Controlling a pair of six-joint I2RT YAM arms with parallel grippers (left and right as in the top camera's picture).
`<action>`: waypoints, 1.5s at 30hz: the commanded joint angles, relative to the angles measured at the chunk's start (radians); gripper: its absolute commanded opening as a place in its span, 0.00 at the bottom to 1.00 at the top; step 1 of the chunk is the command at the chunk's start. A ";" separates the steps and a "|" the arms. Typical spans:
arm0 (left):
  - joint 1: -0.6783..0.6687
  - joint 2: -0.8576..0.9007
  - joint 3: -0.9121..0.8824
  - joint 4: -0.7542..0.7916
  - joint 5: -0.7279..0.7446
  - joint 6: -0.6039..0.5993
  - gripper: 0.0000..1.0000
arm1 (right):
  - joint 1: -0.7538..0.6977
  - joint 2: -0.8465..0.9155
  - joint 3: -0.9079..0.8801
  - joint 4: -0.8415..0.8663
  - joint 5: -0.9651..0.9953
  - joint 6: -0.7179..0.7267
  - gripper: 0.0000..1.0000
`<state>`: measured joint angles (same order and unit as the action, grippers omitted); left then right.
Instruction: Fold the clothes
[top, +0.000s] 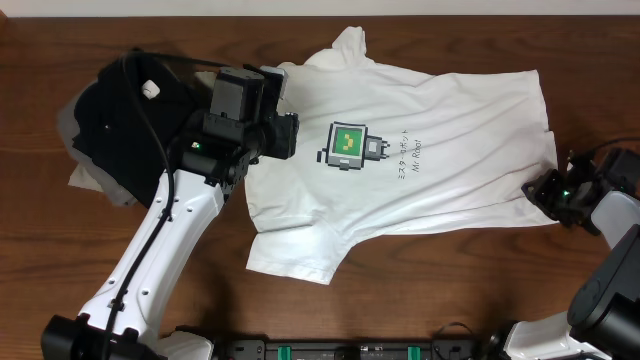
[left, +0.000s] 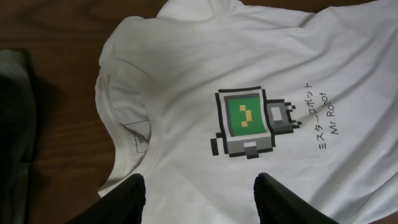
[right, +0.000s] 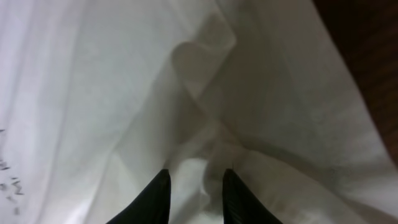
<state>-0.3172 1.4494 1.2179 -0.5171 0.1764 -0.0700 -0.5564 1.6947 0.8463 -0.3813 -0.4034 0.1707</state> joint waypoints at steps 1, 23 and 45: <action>0.000 -0.008 -0.002 0.007 -0.008 0.021 0.58 | 0.010 0.000 -0.013 0.007 0.033 -0.011 0.24; 0.000 -0.008 -0.002 0.009 -0.008 0.021 0.58 | -0.003 -0.164 -0.016 -0.213 0.050 0.166 0.25; 0.000 -0.008 -0.002 0.013 -0.008 0.021 0.58 | 0.003 -0.093 -0.017 0.022 0.053 0.042 0.44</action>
<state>-0.3172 1.4494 1.2179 -0.5114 0.1764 -0.0700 -0.5568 1.5818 0.8307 -0.3752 -0.3016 0.2832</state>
